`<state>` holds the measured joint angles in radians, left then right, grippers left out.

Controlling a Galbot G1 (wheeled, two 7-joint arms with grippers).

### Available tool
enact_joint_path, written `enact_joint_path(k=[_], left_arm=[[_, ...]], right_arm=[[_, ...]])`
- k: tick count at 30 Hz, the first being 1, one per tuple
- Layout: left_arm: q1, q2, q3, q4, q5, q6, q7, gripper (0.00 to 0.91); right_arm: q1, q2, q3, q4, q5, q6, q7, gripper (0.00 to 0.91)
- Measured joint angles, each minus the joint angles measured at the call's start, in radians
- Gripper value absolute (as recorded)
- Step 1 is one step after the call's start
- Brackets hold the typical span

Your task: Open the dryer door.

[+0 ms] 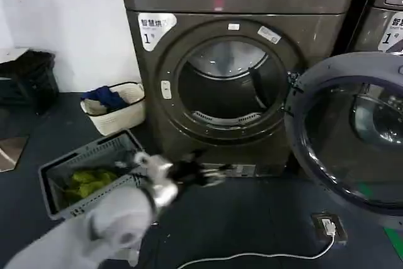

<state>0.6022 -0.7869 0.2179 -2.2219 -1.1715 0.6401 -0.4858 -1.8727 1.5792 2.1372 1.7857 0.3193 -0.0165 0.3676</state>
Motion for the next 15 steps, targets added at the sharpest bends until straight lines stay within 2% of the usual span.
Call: enact_joint_path(k=[9, 15], left_arm=[[0.062, 0.178, -0.229, 0.055, -0.341, 0.091, -0.214, 0.907], [0.032, 0.263, -0.291, 0.136, -0.614, 0.098, -0.377, 0.907]], right_arm=[[0.021, -0.012, -0.062, 0.011, -0.003, 0.026, -0.023, 0.907], [0.019, -0.022, -0.079, 0.008, 0.016, 0.038, -0.034, 0.907]])
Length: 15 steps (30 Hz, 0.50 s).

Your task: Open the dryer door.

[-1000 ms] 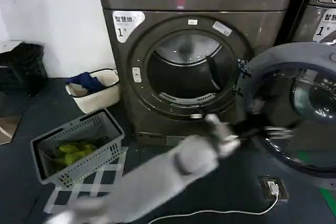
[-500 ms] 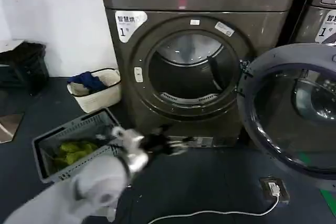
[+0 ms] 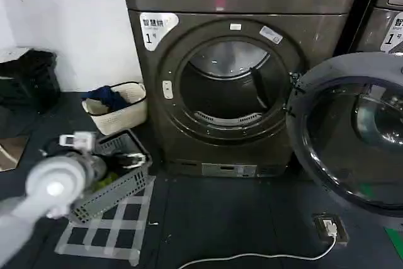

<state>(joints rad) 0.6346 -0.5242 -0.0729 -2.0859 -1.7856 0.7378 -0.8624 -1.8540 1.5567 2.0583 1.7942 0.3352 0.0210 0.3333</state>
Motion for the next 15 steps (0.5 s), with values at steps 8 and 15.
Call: enact_joint_path(k=[8, 15], left_arm=[[-0.045, 0.105, -0.042, 0.111, -0.272, -0.001, -0.094, 0.907], [-0.090, 0.150, -0.044, 0.217, -0.397, -0.001, -0.137, 0.907]], right_arm=[[0.001, 0.007, -0.014, 0.000, 0.011, 0.038, -0.003, 0.907], [0.007, 0.020, -0.030, -0.011, 0.009, 0.058, -0.003, 0.907]])
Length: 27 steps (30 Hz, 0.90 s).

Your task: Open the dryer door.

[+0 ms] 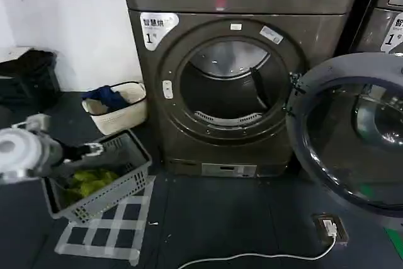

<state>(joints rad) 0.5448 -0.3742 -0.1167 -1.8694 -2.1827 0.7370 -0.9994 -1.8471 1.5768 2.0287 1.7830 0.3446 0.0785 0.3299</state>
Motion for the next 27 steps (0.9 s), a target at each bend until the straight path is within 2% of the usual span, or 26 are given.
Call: enact_joint_path(k=[10, 27], left_arm=[[-0.041, 0.016, 0.002, 0.125, -0.100, -0.001, -0.041, 0.907], [-0.049, 0.018, 0.001, 0.191, -0.148, -0.001, -0.062, 0.907]], right_arm=[[0.002, 0.003, 0.003, -0.017, -0.002, 0.021, -0.007, 0.907], [0.007, 0.004, 0.002, -0.029, 0.004, 0.028, 0.003, 0.907]])
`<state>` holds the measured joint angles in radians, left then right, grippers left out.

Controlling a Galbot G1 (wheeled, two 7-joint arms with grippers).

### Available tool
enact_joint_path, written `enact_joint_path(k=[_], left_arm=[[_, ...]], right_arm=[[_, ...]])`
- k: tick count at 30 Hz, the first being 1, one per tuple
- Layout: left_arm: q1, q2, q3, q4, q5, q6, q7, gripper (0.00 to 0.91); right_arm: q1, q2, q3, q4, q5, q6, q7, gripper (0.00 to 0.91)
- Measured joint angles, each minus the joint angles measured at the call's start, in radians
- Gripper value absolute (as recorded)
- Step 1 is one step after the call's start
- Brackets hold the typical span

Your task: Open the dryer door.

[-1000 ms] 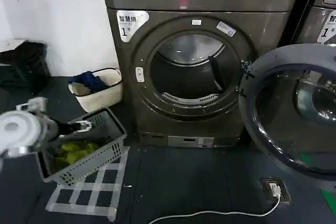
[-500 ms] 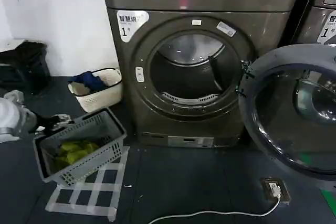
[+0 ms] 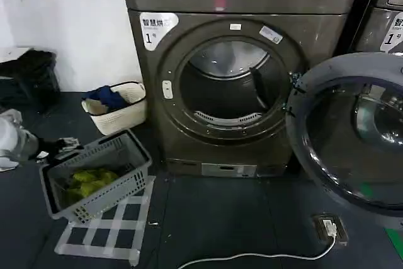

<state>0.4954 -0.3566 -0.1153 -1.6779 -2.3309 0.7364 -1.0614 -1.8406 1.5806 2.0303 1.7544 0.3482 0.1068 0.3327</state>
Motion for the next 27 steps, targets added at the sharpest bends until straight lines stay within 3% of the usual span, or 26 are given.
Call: enact_joint_path(k=[27], left_arm=[[0.010, 0.016, 0.020, 0.017, 0.022, 0.000, -0.016, 0.907]], right_arm=[[0.011, 0.003, -0.001, -0.025, -0.002, 0.005, 0.020, 0.907]])
